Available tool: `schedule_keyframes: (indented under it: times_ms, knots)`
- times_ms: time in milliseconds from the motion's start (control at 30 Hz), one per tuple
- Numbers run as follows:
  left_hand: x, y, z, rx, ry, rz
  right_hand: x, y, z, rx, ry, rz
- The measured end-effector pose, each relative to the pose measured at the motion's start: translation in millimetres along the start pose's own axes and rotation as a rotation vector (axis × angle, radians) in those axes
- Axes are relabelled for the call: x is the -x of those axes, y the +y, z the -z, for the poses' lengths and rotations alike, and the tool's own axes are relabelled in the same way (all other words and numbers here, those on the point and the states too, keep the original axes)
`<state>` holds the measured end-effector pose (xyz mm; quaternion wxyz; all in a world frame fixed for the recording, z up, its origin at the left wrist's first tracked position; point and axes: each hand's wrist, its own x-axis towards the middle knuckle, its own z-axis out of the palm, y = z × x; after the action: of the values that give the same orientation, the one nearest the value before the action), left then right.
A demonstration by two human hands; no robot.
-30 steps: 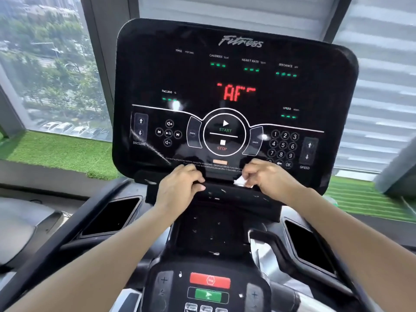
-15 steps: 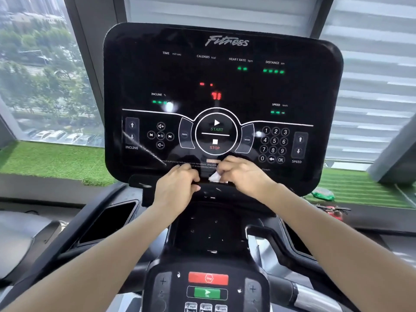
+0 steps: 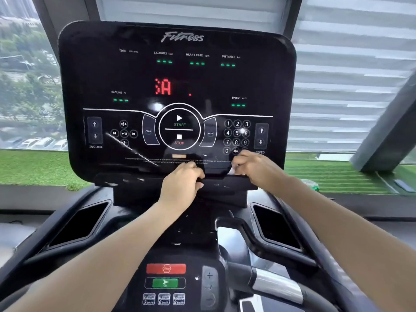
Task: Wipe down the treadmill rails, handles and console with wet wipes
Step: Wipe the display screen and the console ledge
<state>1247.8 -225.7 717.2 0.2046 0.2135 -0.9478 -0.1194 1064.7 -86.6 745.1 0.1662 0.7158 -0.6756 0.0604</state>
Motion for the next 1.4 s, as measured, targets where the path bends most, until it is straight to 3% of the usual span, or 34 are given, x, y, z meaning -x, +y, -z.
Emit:
schedule_keyframes:
  times_ms: [200, 567, 933, 1133, 1400]
  knots:
    - [-6.5, 0.2, 4.8, 0.007, -0.021, 0.024, 18.1, 5.7, -0.4, 0.121, 0.002, -0.080]
    - [-4.6, -0.4, 1.7, -0.005, 0.012, 0.014, -67.6, -41.1, -5.0, 0.086, 0.281, -0.099]
    - [-5.2, -3.3, 2.9, -0.007, 0.002, -0.015, -32.7, -36.5, -18.0, 0.104, 0.266, -0.148]
    - [-3.4, -3.3, 3.8, -0.004, 0.000, -0.020, -73.0, -52.4, -14.7, 0.100, 0.326, -0.143]
    - [-4.7, -4.0, 3.2, 0.000, 0.001, -0.045, -35.4, -36.7, -23.6, 0.130, 0.376, -0.119]
